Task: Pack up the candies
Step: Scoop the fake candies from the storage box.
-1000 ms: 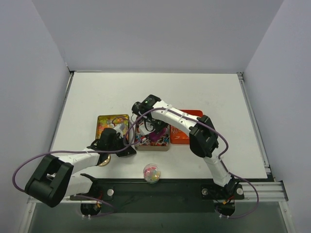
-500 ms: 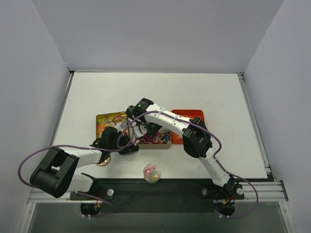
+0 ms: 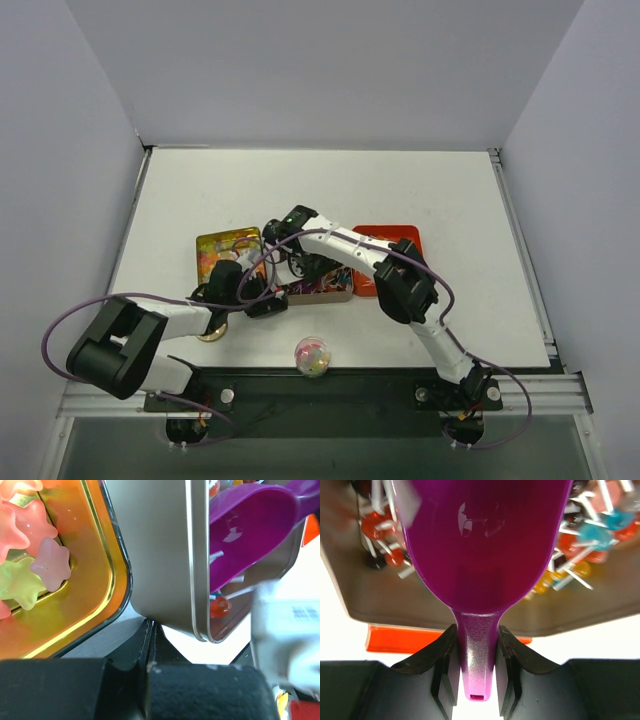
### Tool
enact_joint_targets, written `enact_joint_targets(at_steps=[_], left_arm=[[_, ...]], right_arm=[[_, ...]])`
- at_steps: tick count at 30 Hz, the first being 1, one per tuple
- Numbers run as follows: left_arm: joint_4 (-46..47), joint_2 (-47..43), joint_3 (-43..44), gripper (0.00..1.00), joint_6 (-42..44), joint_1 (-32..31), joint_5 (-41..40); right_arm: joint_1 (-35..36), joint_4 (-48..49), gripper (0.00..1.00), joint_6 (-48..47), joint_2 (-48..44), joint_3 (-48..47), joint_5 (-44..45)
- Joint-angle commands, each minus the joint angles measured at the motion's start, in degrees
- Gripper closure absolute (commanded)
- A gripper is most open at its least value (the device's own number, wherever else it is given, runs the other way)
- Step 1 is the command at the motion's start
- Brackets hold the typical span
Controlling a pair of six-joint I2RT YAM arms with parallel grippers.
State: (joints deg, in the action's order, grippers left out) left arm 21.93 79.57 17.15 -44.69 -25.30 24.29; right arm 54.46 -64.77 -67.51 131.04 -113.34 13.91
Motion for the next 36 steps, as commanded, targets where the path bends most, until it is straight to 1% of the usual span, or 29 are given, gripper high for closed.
enact_joint_targets(at_steps=[1,4,5,7,8,11,14,15,18,19,21,22,23,26,29,33,34,36], left_arm=[[-0.05,0.32,0.26,1.00,0.92,-0.19,-0.30],[-0.40,-0.38,0.69,1.00,1.71,0.07,0.49],[-0.40,-0.73,0.96,1.00,2.14,0.16,1.19],[-0.93,-1.17,1.22,1.00,2.59,0.25,1.81],[-1.10,-1.61,1.48,1.00,3.11,0.25,2.07],[-1.54,-2.05,1.92,1.00,3.90,0.25,3.56],[-2.24,-2.75,2.54,1.00,4.96,0.60,5.93],[-2.25,-3.01,2.98,1.00,5.31,0.69,8.55],[-4.26,-4.59,4.03,1.00,7.15,1.30,11.99],[-4.79,-5.64,4.21,0.98,8.11,1.39,12.87],[-6.28,-6.44,4.91,0.91,9.26,1.57,15.07],[-7.25,-7.05,5.09,0.84,9.79,1.74,17.17],[-7.78,-7.41,5.35,0.80,9.97,1.92,18.06],[-10.75,-9.34,7.19,0.74,11.46,2.45,20.79],[-15.33,-11.54,9.56,0.72,12.87,3.85,23.51],[-22.45,-13.83,12.73,0.72,15.85,8.85,27.11],[-26.20,-14.61,14.13,0.72,16.64,9.82,27.99],[-27.81,-15.23,15.89,0.71,18.22,11.84,29.84]], right_arm=[[-1.01,6.83,1.00,0.18,-2.18,4.34,-16.34],[-2.86,8.26,1.00,-1.13,-3.16,6.37,-19.44],[-4.43,8.87,1.00,-1.49,-3.42,6.72,-22.41],[-5.93,9.75,1.00,-1.66,-3.25,6.73,-24.10],[-7.25,9.93,1.00,-3.06,-3.42,6.81,-26.37],[-9.45,12.56,1.00,-4.30,-4.65,8.31,-28.67],[-11.73,13.71,1.00,-6.32,-6.15,9.36,-32.80],[-12.35,14.23,1.00,-6.76,-6.50,9.71,-34.46],[-13.67,14.59,1.00,-8.25,-7.46,10.94,-35.44],[-14.02,14.76,1.00,-8.52,-7.73,11.21,-35.71],[-15.08,14.85,1.00,-8.70,-8.17,11.56,-36.58],[-15.52,14.68,1.00,-8.87,-8.35,11.56,-37.20],[-15.96,14.68,1.00,-9.05,-8.52,11.65,-37.81],[-17.54,14.50,1.00,-9.13,-9.40,11.82,-41.59],[-19.12,13.89,1.00,-9.40,-10.02,12.53,-44.93],[-21.23,13.36,1.00,-8.00,-10.98,13.14,-50.02],[-22.19,13.36,1.00,-7.47,-11.25,13.40,-52.04],[-23.08,13.62,1.00,-6.41,-12.12,14.02,-53.90]])
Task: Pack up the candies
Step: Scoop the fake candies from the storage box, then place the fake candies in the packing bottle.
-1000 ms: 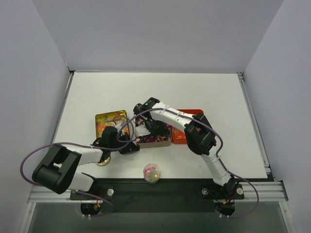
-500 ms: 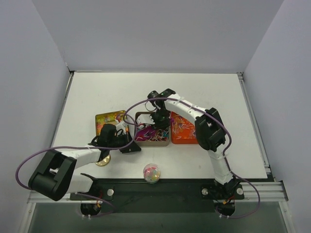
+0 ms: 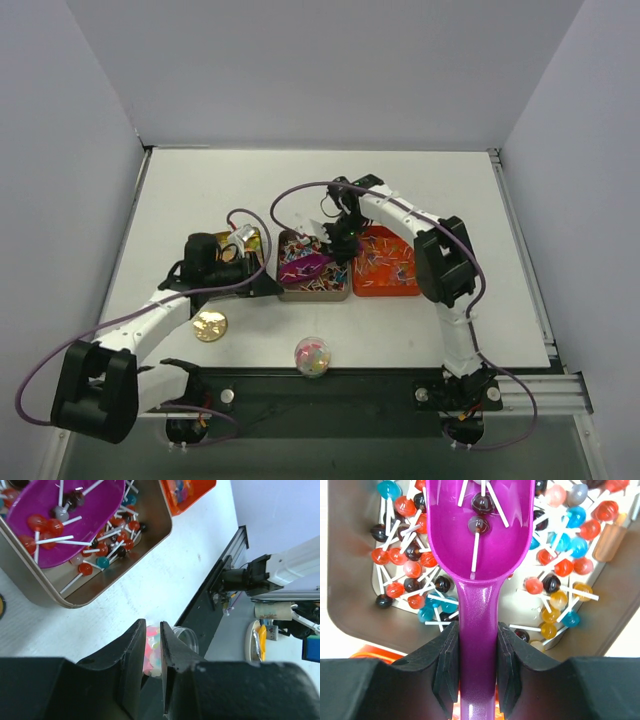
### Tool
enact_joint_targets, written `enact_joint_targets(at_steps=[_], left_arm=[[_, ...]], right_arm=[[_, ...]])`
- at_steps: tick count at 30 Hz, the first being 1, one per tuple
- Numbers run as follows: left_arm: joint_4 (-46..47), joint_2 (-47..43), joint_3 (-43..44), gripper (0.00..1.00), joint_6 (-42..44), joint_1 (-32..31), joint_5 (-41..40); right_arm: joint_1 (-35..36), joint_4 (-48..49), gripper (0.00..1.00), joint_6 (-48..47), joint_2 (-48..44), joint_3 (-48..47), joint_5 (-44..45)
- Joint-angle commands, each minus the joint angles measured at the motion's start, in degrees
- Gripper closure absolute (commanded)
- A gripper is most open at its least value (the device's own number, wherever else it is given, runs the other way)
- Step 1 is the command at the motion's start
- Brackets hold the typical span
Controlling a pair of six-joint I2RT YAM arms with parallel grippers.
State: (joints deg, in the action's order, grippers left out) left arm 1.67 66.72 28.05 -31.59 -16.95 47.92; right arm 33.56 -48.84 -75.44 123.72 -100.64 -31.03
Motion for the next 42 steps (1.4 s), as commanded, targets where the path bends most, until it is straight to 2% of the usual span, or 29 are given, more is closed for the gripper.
enact_joint_targets(at_steps=[1,10,14,18,22,23,27,32,36,42], left_arm=[[-9.30,-2.30,5.95,0.71,5.40,5.50,6.39],[-10.29,3.68,15.36,0.67,7.77,13.43,4.99],[-11.51,6.23,19.49,0.67,12.24,16.68,3.67],[-16.69,8.16,24.40,0.64,19.28,18.97,0.95],[-19.95,7.29,25.12,0.48,21.93,19.23,-3.96],[-20.56,6.59,24.86,0.38,21.58,19.24,-6.15],[-21.62,1.76,22.75,0.29,20.26,18.97,-6.26],[-19.69,-2.11,19.24,0.27,15.08,19.06,-9.25],[-20.38,-4.14,19.23,0.27,14.63,19.15,-10.39],[-23.03,-4.92,17.57,0.28,14.19,19.15,-9.95]], right_arm=[[-2.79,-2.23,1.00,1.78,-5.07,1.67,-9.66],[-6.05,3.40,1.00,4.69,-12.36,9.57,-15.90],[-8.33,5.59,1.00,5.56,-17.01,12.48,-17.57],[-9.39,5.69,1.00,5.22,-22.11,13.98,-16.36],[-9.39,2.90,1.00,3.30,-28.35,16.79,-15.03],[-9.13,1.83,1.00,3.02,-30.19,16.97,-14.51],[-6.67,-4.94,1.00,1.26,-34.85,18.28,-9.59],[0.51,-10.65,1.00,0.82,-41.18,21.62,1.90],[6.07,-14.08,1.00,0.91,-44.18,25.14,10.52],[12.65,-17.25,1.00,4.95,-45.67,25.84,16.33]])
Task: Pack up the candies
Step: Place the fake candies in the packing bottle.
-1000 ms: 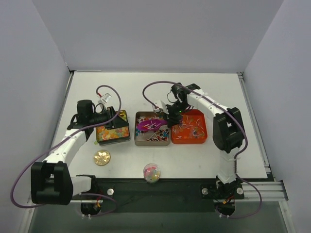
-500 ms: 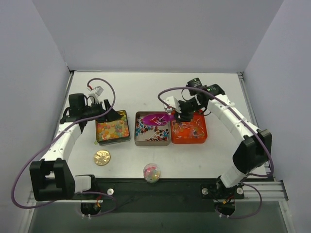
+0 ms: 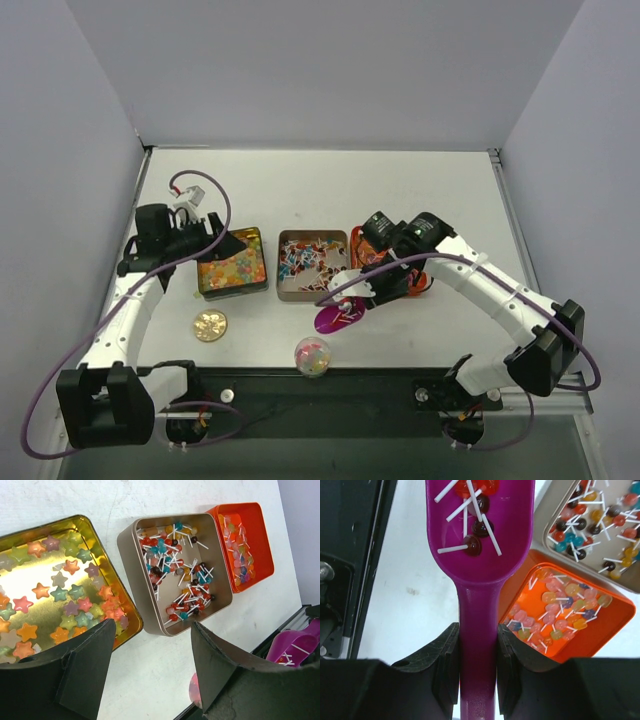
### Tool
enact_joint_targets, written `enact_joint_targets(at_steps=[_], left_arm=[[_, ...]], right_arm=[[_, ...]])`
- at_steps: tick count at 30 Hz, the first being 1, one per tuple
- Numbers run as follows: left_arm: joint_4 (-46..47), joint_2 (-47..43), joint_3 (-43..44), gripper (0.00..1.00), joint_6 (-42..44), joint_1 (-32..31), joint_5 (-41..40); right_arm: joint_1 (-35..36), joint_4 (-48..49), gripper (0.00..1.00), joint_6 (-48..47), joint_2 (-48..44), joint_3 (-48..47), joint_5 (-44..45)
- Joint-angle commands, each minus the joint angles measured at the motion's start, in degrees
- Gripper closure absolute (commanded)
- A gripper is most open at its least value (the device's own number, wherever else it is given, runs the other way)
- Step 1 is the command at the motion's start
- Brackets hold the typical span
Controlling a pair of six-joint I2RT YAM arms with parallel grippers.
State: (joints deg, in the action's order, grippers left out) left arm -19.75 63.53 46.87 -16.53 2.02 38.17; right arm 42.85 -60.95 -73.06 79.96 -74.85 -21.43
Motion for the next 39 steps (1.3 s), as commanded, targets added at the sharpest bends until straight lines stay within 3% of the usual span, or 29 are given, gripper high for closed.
enact_joint_targets(at_steps=[1,13,21,29,39], left_arm=[[-1.44,-2.26,-1.69,0.28,-1.22,0.09,-0.55],[-1.08,-9.64,-6.35,0.28,-3.67,0.26,-3.45],[-3.89,-15.18,-7.58,0.28,-5.44,0.26,-3.81],[-10.13,-20.36,-11.10,0.28,-7.90,0.09,0.41],[-7.15,-21.78,-12.68,0.28,-10.18,-0.09,0.06]], right_arm=[[4.25,-5.41,1.00,3.70,-1.66,0.05,7.54],[18.49,-4.97,1.00,10.65,5.46,-2.05,21.15],[20.52,-5.14,1.00,13.82,9.94,-4.95,30.21],[23.24,-7.17,1.00,14.17,12.23,-8.29,33.03],[28.69,-8.57,1.00,16.54,16.10,-5.92,44.02]])
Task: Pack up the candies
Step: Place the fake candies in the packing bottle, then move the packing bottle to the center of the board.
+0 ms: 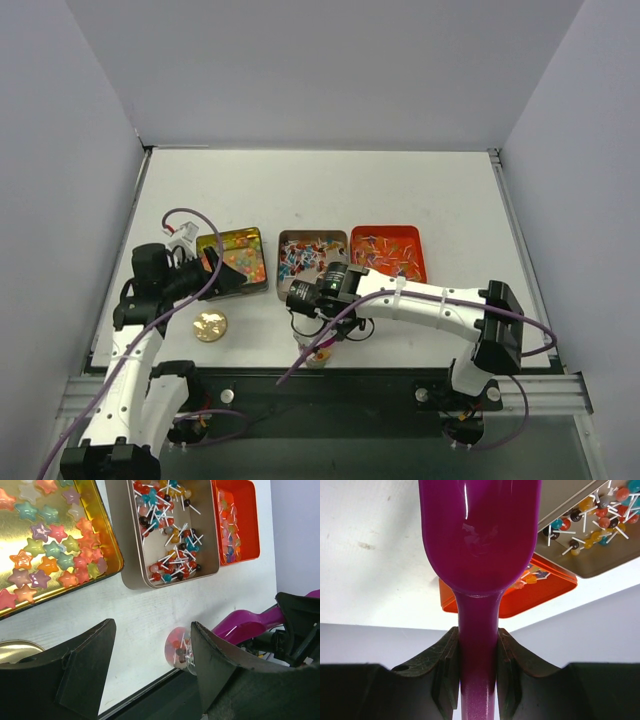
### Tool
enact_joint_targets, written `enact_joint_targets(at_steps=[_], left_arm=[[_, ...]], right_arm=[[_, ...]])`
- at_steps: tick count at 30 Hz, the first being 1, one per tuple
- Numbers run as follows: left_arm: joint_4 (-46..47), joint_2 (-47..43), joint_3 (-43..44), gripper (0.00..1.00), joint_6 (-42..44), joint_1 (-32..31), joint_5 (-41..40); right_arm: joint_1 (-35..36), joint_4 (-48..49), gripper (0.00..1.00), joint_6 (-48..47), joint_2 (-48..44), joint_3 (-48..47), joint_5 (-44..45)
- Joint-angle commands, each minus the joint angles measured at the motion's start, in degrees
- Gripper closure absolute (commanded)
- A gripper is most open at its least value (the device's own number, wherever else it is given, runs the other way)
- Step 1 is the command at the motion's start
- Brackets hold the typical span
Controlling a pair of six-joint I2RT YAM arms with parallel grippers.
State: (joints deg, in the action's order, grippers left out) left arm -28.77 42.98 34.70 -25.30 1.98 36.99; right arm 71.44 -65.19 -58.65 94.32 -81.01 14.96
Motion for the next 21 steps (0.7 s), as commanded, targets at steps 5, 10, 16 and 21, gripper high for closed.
enact_joint_targets(at_steps=[5,10,16,21], left_arm=[[2.14,-1.67,-0.68,0.28,-1.42,0.04,1.24],[3.37,-1.24,-1.47,0.28,-2.91,-0.04,1.50],[4.69,-0.62,-1.74,0.29,-3.70,-1.01,3.43],[11.96,1.66,-2.09,0.49,-7.21,-3.30,7.47]], right_arm=[[-1.38,-4.33,1.00,2.67,2.97,-2.30,8.77],[-2.44,-4.60,1.00,2.49,3.15,-5.54,7.81],[-2.97,-10.74,1.00,2.24,-1.33,-15.92,2.35],[-12.25,-10.49,1.00,-0.49,0.41,-19.27,4.82]])
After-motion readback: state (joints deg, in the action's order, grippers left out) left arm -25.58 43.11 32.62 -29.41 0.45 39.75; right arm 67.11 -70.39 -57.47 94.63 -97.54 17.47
